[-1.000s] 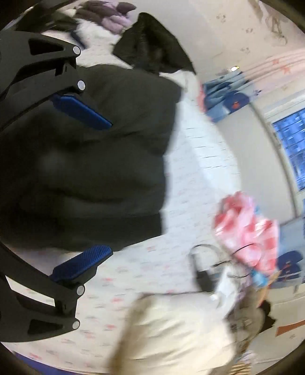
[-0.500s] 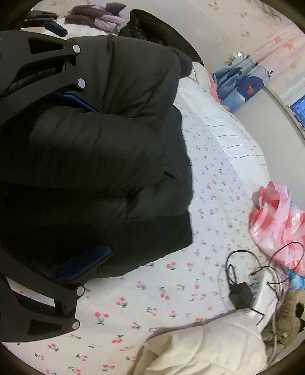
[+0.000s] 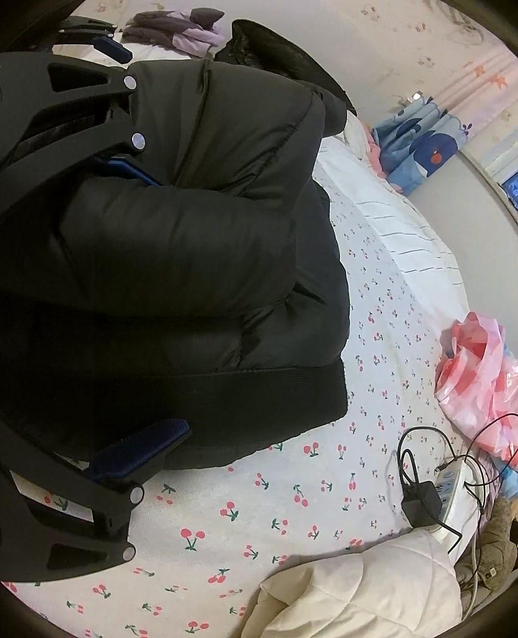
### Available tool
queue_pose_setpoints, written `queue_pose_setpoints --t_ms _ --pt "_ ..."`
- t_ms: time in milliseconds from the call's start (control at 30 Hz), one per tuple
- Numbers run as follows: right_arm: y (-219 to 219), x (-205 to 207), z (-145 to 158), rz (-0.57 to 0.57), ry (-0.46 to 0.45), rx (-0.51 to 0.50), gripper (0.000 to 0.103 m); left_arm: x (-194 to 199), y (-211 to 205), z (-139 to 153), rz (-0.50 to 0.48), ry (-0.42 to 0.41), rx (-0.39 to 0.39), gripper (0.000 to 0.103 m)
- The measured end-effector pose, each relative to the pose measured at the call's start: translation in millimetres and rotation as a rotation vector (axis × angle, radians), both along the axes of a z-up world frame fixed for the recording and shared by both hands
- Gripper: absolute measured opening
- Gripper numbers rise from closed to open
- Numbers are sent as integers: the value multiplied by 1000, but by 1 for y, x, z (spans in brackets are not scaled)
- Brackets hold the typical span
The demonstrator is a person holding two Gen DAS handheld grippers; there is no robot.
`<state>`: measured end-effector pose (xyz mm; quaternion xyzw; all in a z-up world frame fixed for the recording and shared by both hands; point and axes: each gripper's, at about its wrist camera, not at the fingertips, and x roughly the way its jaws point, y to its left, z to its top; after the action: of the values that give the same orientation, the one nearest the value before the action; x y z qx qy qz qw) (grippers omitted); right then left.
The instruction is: Fold large clothes
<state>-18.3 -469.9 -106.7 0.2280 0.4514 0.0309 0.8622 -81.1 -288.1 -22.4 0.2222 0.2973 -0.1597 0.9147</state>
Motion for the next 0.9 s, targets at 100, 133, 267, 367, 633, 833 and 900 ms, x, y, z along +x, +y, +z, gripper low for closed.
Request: queue_pose_setpoints --t_ms 100,133,267,367,633,833,900 --pt "-1 0 -2 -1 -4 7 96 1 1 0 0 1 -4 77" --pt "-1 -1 -2 -1 -5 8 96 1 2 0 0 3 -6 77" --pt "-1 -2 -3 -2 -12 13 96 2 3 -1 1 12 -16 77" --pt "-3 -2 -4 1 -16 16 96 3 4 0 -3 17 -19 77" --pt "-6 -6 -5 6 -17 39 96 18 21 11 -72 120 -138 78" --pt "-13 -8 -12 8 -24 108 96 98 106 1 67 492 -695 84" --pt "-12 -8 -13 6 -23 113 96 112 94 -5 51 505 -659 85"
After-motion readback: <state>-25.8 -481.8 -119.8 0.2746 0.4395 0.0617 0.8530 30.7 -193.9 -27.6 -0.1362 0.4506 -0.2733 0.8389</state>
